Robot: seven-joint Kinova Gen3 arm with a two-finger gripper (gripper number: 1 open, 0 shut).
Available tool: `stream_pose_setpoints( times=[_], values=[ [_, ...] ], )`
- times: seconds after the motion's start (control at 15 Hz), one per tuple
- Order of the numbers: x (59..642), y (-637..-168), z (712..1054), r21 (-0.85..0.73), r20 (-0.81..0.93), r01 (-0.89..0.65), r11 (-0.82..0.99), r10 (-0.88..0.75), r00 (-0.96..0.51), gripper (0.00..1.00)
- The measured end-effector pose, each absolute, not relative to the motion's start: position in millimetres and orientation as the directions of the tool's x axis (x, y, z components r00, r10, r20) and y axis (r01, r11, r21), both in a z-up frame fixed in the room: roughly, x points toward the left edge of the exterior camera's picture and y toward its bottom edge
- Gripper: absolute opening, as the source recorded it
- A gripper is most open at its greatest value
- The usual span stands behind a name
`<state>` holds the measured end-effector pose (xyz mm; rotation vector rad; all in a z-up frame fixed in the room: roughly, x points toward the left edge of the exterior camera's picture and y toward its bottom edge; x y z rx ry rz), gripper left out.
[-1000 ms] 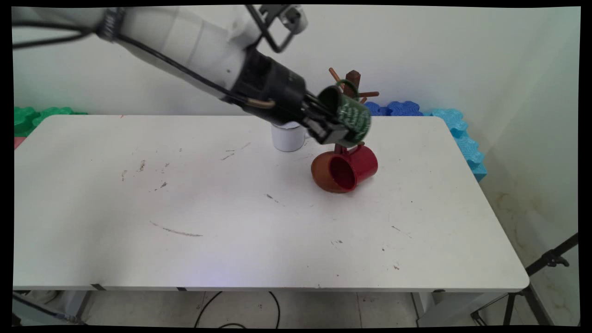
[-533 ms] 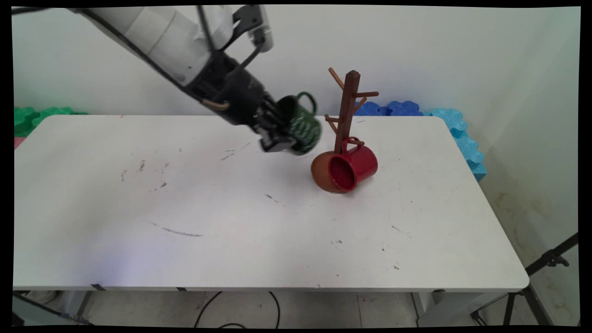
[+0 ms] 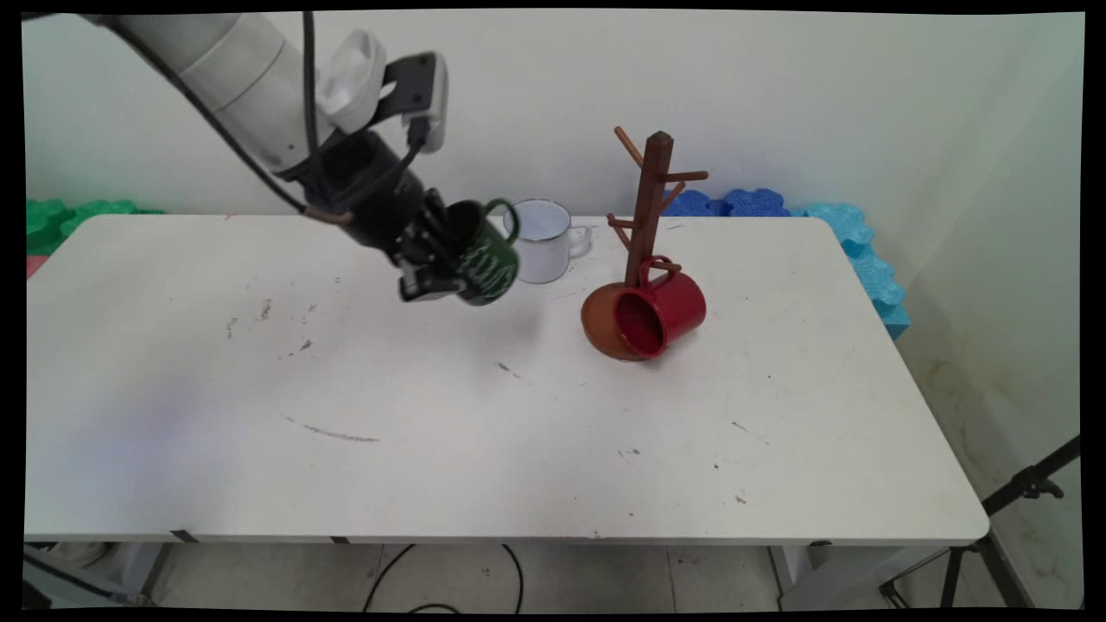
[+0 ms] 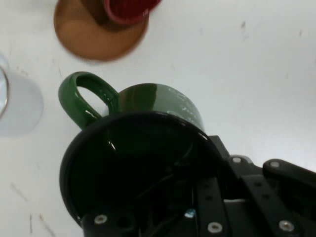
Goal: Place the picked object on the table
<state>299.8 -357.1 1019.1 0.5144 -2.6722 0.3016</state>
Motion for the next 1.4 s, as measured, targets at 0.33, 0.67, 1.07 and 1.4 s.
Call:
stream_pose_setpoints(
  times=[0.33, 0.67, 1.07, 1.4],
  values=[
    [315.1, -356.9, 997.5, -0.153, 0.318, -0.318, 0.936, -0.258, -0.913, 0.00],
    [325.9, -360.3, 969.2, -0.155, 0.230, -0.236, 0.959, -0.198, -0.953, 0.00],
    [326.7, -365.3, 938.9, -0.131, 0.194, -0.152, 0.980, -0.125, -0.973, 0.00],
    [325.1, -367.7, 917.2, -0.108, 0.178, -0.095, 0.990, -0.075, -0.981, 0.00]
  ],
)
